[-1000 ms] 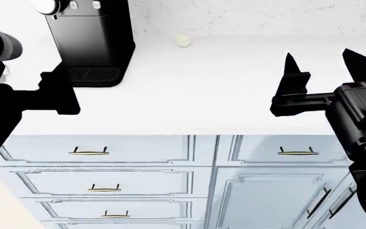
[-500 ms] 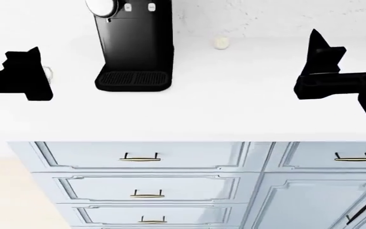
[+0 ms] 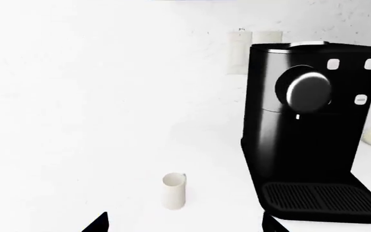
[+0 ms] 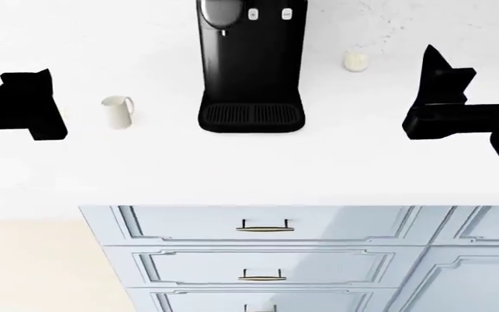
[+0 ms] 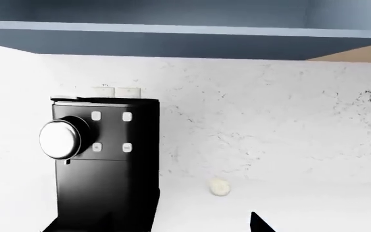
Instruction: A wet mug is on the counter and needs to be dried. Pick it up and place it upside down in the open cabinet.
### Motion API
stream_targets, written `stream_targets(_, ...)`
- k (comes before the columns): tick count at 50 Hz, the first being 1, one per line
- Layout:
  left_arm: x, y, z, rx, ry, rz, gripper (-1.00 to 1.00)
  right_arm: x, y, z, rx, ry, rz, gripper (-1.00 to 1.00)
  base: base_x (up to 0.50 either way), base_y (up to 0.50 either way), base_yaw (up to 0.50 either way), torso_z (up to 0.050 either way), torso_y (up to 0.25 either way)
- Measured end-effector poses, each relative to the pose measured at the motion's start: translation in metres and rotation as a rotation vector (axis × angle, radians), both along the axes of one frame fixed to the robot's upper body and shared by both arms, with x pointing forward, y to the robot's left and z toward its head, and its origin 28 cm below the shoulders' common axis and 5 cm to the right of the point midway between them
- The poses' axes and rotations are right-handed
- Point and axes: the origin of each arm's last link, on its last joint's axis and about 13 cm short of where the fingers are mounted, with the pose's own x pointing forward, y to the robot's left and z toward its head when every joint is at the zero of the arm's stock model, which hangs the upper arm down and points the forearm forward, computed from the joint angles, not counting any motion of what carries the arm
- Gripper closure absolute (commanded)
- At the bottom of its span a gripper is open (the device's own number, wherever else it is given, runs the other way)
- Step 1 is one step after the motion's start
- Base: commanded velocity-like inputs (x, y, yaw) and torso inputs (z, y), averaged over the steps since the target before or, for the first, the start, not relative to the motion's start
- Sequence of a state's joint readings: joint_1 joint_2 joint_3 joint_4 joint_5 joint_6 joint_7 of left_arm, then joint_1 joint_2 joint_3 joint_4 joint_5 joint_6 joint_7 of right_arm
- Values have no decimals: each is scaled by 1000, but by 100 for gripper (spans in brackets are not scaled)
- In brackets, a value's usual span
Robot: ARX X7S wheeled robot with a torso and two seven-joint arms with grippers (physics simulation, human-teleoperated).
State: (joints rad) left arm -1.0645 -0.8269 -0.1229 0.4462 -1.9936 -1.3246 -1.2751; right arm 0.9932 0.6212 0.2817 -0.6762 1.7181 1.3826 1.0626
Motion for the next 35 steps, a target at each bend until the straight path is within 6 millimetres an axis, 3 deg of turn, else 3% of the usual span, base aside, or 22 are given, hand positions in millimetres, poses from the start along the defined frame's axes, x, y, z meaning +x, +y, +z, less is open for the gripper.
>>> stream_targets(20, 1, 3, -7, -23, 43, -25, -100, -3, 0, -1, 1, 6, 3, -100, 369, 315, 0, 0, 0)
stream_targets(35, 2, 3, -12, -7, 79, -36, -100, -8, -2, -2, 6, 6, 5, -100, 404, 117, 0, 0, 1)
